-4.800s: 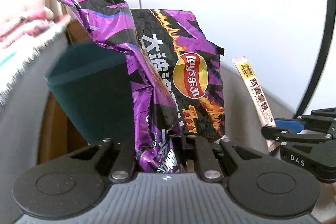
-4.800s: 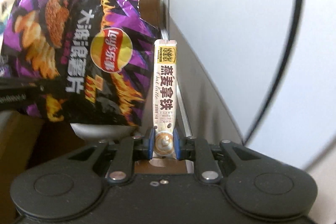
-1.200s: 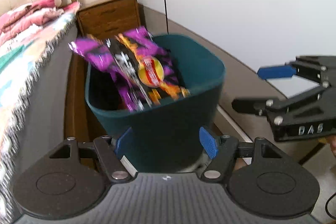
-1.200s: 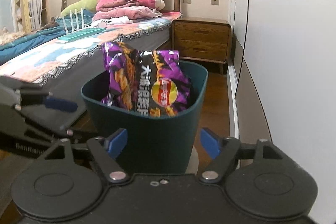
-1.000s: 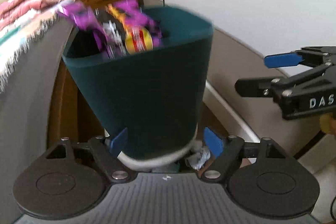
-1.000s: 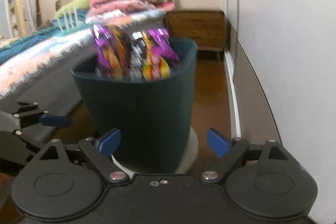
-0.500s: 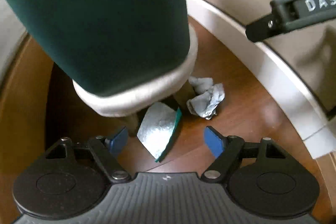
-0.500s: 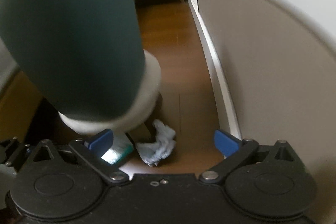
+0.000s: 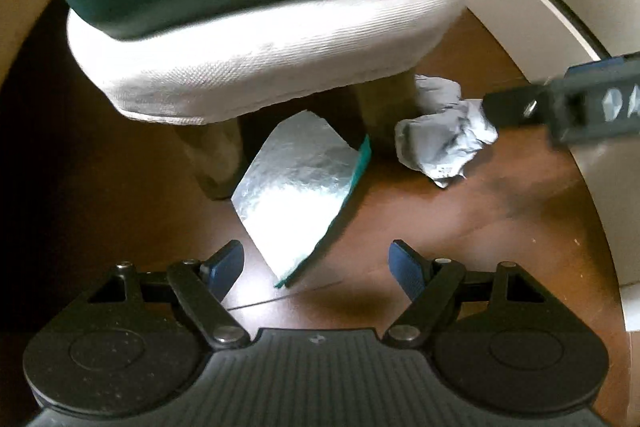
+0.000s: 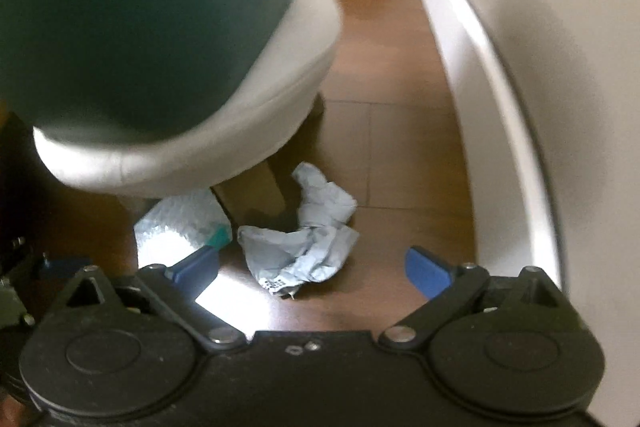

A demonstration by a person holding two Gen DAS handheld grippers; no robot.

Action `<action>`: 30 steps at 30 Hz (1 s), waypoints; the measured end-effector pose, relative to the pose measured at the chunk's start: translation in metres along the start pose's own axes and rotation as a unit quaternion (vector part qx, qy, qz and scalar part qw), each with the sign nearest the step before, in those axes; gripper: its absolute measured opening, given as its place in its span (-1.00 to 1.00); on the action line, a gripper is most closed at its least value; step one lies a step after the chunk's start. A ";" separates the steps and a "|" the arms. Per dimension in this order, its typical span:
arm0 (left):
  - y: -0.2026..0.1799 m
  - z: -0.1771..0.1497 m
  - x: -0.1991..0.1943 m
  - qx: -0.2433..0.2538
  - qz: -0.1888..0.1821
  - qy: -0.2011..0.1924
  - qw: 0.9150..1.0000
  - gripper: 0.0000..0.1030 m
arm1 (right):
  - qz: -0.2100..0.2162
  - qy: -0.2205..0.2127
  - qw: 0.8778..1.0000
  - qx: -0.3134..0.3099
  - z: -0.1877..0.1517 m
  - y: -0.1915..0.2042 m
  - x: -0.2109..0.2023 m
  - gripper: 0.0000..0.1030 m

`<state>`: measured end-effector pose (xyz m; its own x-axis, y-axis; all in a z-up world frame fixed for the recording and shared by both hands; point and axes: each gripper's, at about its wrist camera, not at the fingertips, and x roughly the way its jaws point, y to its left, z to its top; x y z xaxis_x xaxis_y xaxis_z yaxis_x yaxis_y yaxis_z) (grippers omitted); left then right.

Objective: Collect trash
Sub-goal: 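Move both tools back down to the remaining trash, then close the left tool on the teal-edged foil wrapper while the right tool grips the crumpled white paper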

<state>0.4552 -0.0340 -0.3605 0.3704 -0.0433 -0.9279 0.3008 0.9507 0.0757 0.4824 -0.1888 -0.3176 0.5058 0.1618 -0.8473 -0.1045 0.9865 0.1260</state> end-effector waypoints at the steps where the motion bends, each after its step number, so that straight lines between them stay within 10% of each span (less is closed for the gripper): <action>1: 0.000 0.002 0.004 0.004 0.005 0.000 1.000 0.54 | -0.002 0.004 1.000 -0.010 0.000 0.005 0.007 0.95; 13: 0.000 0.006 0.049 0.014 0.028 0.047 0.998 0.54 | -0.035 0.027 0.999 -0.029 -0.006 0.029 0.068 0.84; 16: -0.002 0.010 0.056 0.010 0.031 0.057 0.998 0.49 | -0.046 0.033 0.998 -0.034 -0.008 0.031 0.076 0.54; 23: 0.003 0.016 0.057 -0.021 0.012 0.070 0.997 -0.64 | -0.033 0.048 0.998 0.017 -0.018 0.012 0.081 -0.36; 30: 0.013 0.010 0.054 -0.039 0.000 0.066 0.997 -0.88 | -0.018 0.022 0.998 0.055 -0.033 -0.006 0.061 -0.75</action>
<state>0.4876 -0.0274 -0.4057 0.2507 -0.0082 -0.9680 0.2302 0.9718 0.0514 0.4854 -0.1856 -0.3873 0.4690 0.1275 -0.8739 0.0091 0.9888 0.1492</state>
